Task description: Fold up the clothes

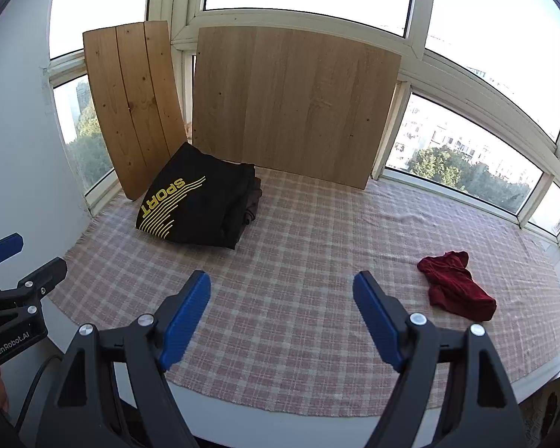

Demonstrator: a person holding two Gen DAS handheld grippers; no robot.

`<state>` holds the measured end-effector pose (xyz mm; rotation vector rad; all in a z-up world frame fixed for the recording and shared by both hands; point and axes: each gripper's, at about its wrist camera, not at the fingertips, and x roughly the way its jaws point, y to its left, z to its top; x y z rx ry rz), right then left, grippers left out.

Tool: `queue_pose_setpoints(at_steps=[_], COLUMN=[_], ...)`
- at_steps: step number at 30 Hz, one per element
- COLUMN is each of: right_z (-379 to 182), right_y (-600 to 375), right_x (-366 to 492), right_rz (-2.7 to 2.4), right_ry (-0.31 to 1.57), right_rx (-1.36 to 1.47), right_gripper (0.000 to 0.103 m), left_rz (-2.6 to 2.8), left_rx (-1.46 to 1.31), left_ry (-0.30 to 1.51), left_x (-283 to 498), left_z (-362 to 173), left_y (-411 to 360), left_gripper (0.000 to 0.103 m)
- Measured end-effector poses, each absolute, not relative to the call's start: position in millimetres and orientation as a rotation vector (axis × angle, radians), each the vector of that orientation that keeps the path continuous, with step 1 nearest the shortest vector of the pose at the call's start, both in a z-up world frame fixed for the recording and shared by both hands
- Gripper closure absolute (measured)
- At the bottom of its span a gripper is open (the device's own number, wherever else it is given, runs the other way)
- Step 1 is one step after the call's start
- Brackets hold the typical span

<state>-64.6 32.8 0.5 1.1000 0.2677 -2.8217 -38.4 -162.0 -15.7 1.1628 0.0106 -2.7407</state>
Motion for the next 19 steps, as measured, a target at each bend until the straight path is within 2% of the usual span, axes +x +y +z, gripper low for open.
queue_pose_setpoints(at_steps=[12,19], right_z=[1.6,-0.3], right_y=[39.1,41.6], right_x=[-66.4,-68.3], right_rz=[-2.850,-2.852], right_ry=[0.261,0.253], right_rx=[1.105,1.114], right_gripper=[0.024,0.024], left_rz=[-2.771,-2.802], left_rx=[1.174,1.126], left_ry=[0.041,-0.039], left_x=[-41.8,-39.3], left_z=[-11.6,-6.3], left_y=[-157.4,-146.3], left_gripper=[0.027,0.027])
